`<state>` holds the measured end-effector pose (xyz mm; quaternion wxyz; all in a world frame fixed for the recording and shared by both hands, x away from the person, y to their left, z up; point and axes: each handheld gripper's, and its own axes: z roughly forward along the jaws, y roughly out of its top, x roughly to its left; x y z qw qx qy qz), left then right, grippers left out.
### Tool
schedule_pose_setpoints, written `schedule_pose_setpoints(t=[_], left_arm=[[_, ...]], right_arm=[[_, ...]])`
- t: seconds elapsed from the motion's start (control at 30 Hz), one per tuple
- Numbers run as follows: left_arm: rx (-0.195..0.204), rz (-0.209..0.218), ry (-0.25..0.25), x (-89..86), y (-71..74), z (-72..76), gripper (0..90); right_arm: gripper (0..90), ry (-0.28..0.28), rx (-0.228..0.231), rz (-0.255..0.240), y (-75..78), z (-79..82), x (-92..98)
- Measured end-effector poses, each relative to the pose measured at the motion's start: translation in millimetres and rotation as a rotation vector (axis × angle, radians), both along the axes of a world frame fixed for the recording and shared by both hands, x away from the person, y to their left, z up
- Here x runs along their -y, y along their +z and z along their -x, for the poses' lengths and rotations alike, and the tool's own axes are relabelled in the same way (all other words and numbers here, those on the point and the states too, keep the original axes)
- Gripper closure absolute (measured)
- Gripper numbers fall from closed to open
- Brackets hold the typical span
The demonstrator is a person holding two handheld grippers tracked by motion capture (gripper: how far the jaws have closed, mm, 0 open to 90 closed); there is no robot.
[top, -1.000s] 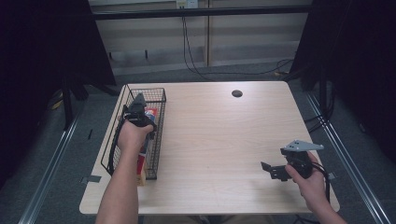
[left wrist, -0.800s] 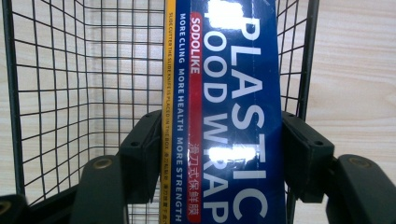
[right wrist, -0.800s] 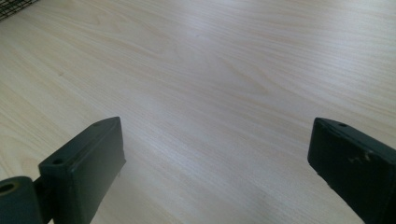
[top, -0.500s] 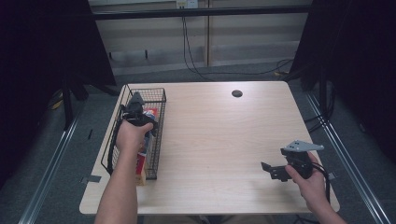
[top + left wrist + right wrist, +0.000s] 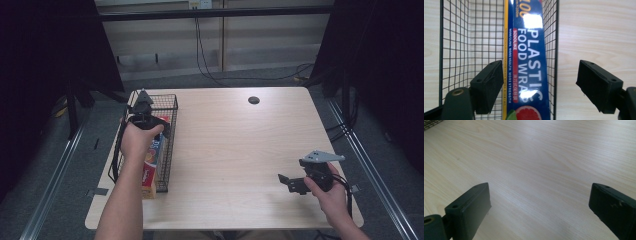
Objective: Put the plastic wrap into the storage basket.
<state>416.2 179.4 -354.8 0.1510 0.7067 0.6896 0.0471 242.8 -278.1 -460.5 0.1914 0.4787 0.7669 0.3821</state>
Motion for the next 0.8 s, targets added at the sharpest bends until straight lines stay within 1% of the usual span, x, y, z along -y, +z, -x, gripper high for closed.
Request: schedule_pose_setpoints(t=[0.07, 0.1, 0.13, 0.17, 0.2, 0.23, 0.27, 0.37, 0.6, 0.63, 0.67, 0.73, 0.8], left_arm=[[0.017, 0.015, -0.02, 2.5, 7.1, 1.7, 20.5], [0.017, 0.015, -0.02, 2.5, 7.1, 1.7, 20.2], [0.028, 0.038, -0.029, 5.2, 13.0, 3.2, 19.9], [0.028, 0.038, -0.029, 5.2, 13.0, 3.2, 19.8], [0.037, 0.046, -0.03, 7.1, 15.6, 4.0, 19.5], [0.052, 0.05, -0.054, 9.9, 20.3, 5.2, 19.4], [0.059, 0.057, -0.054, 11.6, 21.7, 5.7, 19.2], [0.074, 0.09, -0.079, 17.4, 27.3, 7.5, 18.8], [0.1, 0.13, -0.123, 29.8, 33.6, 11.3, 17.1], [0.1, 0.137, -0.123, 32.2, 34.3, 12.2, 17.0], [0.104, 0.143, -0.14, 34.9, 34.7, 12.9, 17.0], [0.106, 0.144, -0.145, 37.1, 35.1, 13.6, 17.0], [0.114, 0.159, -0.17, 46.7, 36.0, 16.3, 17.0]], right_arm=[[3.4, -0.001, 0.0, 0.0, 0.3, 0.5, 0.0], [3.4, -0.001, 0.0, 0.0, 0.3, 0.5, 0.0], [3.4, -0.002, -0.003, -0.001, 0.5, 0.9, 0.1], [3.4, -0.001, -0.003, -0.002, 0.6, 1.1, 0.4], [3.4, -0.001, -0.002, -0.002, 0.7, 1.2, 0.7], [3.4, -0.001, -0.001, -0.001, 0.7, 1.3, 0.8], [3.4, -0.003, 0.0, -0.002, 0.9, 1.6, 0.9], [3.4, -0.003, 0.004, 0.0, 1.0, 1.6, 1.4], [3.4, -0.001, 0.004, -0.002, 1.4, 2.1, 1.5], [3.4, -0.002, 0.006, -0.001, 1.4, 2.2, 1.5], [3.4, -0.005, 0.003, -0.002, 1.5, 2.6, 1.5], [3.4, -0.006, 0.001, -0.002, 1.5, 3.0, 1.7], [3.4, -0.006, 0.002, -0.003, 1.6, 3.3, 2.0]])
